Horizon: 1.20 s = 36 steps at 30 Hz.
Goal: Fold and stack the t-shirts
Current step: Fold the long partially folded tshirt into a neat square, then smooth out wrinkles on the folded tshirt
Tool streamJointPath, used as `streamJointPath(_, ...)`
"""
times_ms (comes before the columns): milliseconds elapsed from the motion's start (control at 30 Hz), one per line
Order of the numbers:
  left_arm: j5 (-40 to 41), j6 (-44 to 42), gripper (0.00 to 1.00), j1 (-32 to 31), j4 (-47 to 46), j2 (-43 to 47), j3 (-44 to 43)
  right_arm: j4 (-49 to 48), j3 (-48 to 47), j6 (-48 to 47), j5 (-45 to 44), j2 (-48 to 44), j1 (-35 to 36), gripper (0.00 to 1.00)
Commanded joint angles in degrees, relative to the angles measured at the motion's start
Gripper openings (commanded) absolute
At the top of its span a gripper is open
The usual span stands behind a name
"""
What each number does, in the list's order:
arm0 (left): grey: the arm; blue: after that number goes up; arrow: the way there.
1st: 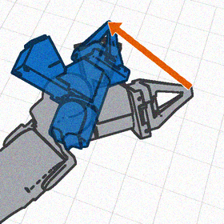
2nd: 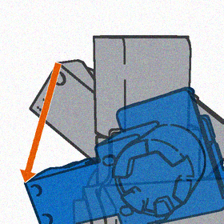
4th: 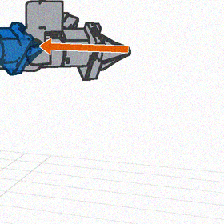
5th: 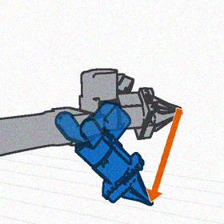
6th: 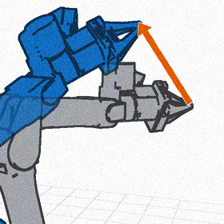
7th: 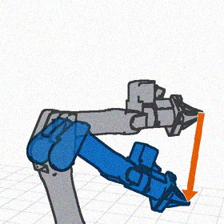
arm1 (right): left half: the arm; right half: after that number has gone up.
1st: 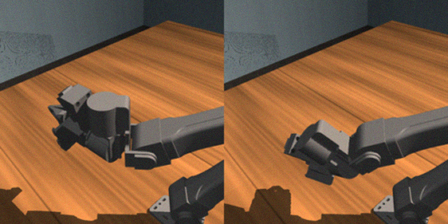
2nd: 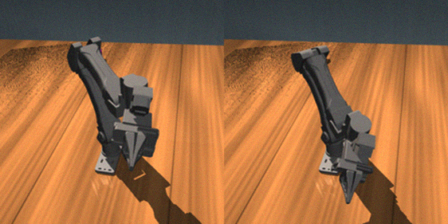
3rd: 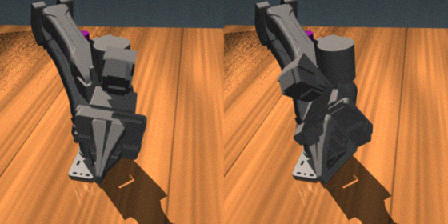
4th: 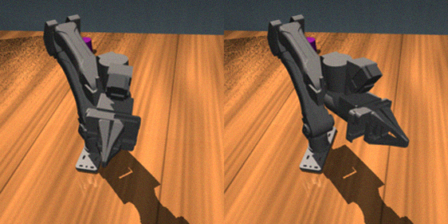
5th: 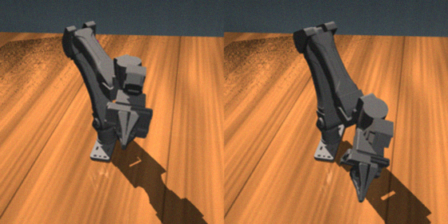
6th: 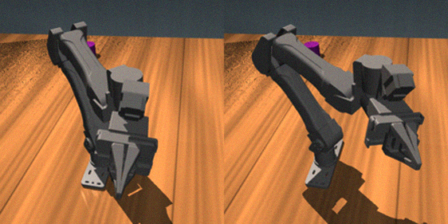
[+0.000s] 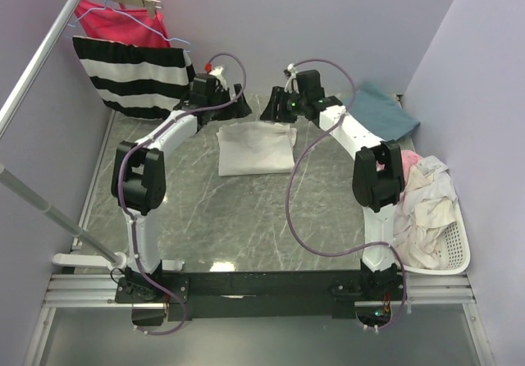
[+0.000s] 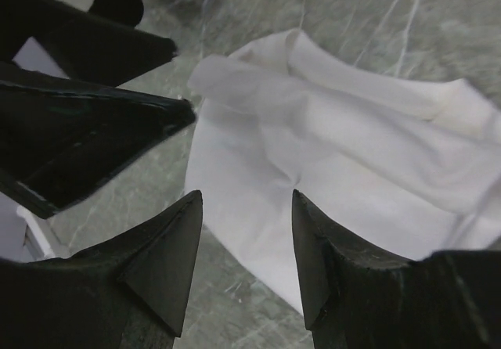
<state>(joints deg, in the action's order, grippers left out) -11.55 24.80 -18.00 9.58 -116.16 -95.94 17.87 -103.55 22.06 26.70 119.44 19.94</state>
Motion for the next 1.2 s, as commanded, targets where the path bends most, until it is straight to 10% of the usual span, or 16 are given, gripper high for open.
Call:
streamJointPath(0, -8.7, 0.6, 0.96, -0.2, 2.2, -3.5, -2.3, 1.4, -0.9, 1.5, 2.8, 1.9, -0.3, 0.56)
streamJointPath(700, -8.1, -1.2, 0.97, 0.9, 2.5, -12.4, -11.0, 6.4, -15.4, 0.3, 2.4, 19.2, -2.0, 0.56)
streamJointPath(1167, -15.4, -5.9, 0.98, 0.8, 2.9, -1.2, -3.4, 5.8, -23.9, 2.6, 2.0, 27.4, -4.4, 0.58)
